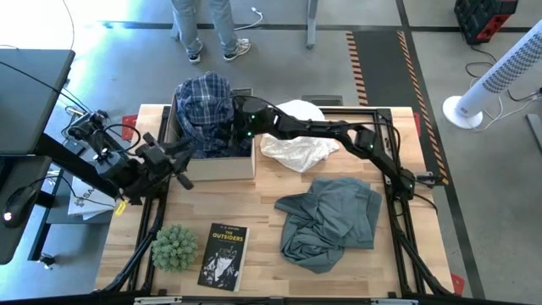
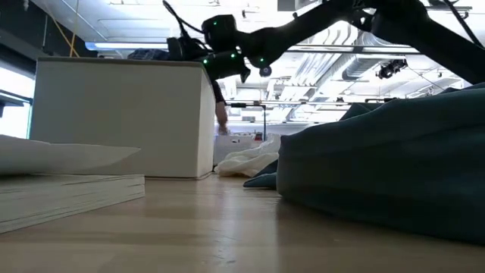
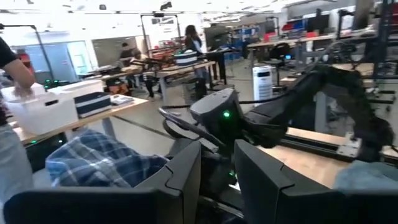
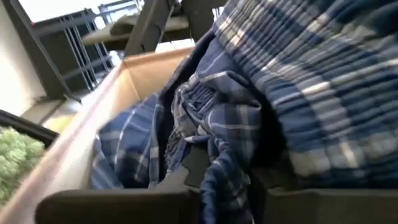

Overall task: Sort clothes
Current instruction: Put the blue plaid shirt into the laundry organizer

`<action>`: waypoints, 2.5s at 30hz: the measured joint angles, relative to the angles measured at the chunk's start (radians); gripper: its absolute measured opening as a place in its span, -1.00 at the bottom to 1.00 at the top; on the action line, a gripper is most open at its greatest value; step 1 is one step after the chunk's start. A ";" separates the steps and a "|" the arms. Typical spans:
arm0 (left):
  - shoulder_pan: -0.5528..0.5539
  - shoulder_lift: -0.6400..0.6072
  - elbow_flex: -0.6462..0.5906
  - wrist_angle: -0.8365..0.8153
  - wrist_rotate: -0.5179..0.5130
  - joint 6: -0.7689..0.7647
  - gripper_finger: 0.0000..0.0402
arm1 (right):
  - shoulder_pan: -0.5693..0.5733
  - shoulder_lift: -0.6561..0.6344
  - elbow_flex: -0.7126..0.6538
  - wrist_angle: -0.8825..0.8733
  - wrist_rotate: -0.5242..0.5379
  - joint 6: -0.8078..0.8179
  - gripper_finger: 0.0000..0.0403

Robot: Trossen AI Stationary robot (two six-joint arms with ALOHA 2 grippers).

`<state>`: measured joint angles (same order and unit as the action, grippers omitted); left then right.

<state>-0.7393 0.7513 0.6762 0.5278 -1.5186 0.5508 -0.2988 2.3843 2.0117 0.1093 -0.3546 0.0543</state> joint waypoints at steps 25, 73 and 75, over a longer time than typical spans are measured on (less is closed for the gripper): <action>0.419 -0.030 0.211 -0.168 0.184 0.232 -0.98 | 0.160 -0.575 -0.003 -1.061 0.296 -0.194 0.04; 1.466 0.569 0.150 -1.040 1.717 -0.359 -1.00 | 0.544 -0.728 -0.479 -0.961 0.769 0.102 0.05; 1.460 0.515 0.216 -1.098 1.716 -0.389 -1.00 | 0.544 -0.728 -0.479 -0.962 0.769 0.102 0.05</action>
<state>0.7208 1.2666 0.8924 -0.5698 0.1970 0.1619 0.2451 1.6562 1.5330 -0.8523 0.4149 0.1564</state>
